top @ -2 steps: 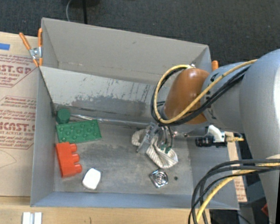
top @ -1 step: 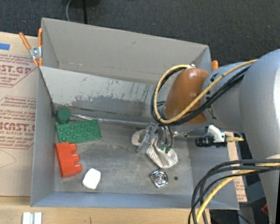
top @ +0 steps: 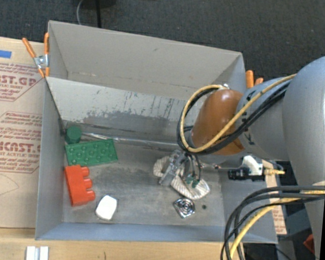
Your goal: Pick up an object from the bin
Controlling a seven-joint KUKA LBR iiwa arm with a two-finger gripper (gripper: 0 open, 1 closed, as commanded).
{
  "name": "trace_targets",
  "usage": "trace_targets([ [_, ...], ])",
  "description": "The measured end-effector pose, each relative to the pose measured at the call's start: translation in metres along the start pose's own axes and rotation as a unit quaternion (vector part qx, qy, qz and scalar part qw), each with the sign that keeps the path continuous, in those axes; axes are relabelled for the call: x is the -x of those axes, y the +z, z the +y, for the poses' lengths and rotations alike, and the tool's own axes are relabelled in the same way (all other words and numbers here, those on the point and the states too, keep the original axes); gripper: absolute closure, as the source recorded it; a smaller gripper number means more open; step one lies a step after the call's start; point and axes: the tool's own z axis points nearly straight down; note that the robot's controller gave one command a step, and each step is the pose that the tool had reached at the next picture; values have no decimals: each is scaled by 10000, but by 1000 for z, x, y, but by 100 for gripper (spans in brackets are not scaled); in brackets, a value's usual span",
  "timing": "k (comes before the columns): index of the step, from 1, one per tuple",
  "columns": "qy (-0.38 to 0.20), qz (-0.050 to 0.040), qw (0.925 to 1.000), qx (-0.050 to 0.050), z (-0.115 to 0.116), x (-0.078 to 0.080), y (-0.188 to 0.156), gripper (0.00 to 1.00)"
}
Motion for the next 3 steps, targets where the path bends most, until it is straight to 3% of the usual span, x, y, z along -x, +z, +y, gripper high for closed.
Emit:
trace_targets([
  [1, -30, 7, 10000, -9, -1, -31, -2, 100],
  [3, 248, 0, 9997, -10, -16, -43, -2, 100],
])
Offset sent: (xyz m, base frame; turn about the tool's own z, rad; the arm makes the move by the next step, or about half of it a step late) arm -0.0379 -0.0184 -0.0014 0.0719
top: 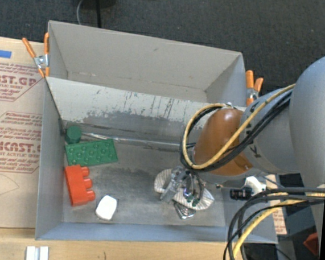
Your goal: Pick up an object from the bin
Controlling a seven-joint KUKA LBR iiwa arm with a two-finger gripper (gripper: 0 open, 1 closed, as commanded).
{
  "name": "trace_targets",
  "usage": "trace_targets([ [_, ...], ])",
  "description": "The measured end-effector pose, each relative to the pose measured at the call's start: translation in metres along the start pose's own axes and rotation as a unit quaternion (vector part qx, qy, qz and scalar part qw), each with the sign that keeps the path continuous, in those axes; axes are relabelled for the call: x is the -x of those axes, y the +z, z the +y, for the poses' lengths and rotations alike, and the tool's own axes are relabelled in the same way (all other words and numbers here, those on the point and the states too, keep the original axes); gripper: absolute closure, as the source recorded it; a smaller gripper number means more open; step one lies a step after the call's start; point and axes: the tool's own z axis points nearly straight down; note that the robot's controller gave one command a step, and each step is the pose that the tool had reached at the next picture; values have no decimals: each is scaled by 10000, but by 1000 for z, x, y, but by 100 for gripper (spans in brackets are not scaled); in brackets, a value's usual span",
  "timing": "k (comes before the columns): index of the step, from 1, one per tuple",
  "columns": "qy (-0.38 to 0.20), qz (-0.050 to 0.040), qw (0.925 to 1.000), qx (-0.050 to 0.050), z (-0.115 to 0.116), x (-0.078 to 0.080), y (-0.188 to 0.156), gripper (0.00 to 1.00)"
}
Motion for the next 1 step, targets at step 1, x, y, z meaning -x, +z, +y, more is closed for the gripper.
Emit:
trace_targets([
  [1, 155, 10, 9999, 24, -5, -6, 1, 100],
])
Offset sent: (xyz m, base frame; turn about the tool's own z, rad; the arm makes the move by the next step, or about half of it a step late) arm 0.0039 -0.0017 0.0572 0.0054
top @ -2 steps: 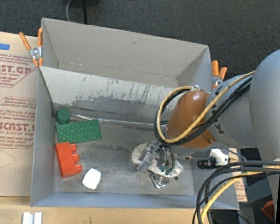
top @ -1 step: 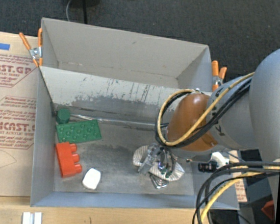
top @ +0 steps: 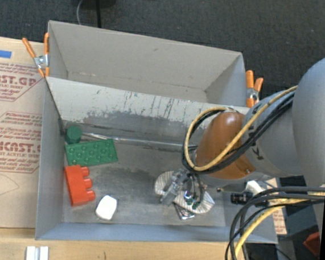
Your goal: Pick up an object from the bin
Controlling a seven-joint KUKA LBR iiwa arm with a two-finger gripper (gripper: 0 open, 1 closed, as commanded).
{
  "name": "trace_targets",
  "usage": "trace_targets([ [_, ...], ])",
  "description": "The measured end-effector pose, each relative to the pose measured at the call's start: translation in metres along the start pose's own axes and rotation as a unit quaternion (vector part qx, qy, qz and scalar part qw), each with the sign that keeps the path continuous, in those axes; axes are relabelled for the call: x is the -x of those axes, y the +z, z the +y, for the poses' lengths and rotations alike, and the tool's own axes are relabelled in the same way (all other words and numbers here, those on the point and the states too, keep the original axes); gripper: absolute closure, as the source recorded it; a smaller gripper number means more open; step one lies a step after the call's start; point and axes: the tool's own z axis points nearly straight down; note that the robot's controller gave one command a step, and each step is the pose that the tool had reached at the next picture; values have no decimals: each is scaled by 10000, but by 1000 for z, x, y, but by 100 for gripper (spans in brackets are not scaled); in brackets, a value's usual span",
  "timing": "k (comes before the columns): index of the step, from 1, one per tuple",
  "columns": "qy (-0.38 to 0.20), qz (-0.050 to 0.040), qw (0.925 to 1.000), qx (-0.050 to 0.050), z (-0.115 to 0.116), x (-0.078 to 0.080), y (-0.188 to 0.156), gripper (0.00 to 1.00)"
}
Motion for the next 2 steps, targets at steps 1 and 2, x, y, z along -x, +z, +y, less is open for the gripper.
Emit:
trace_targets([
  [1, -130, -9, 9999, -20, 7, 11, -57, 100],
  [2, -130, -9, 9999, -20, 7, 11, -57, 100],
])
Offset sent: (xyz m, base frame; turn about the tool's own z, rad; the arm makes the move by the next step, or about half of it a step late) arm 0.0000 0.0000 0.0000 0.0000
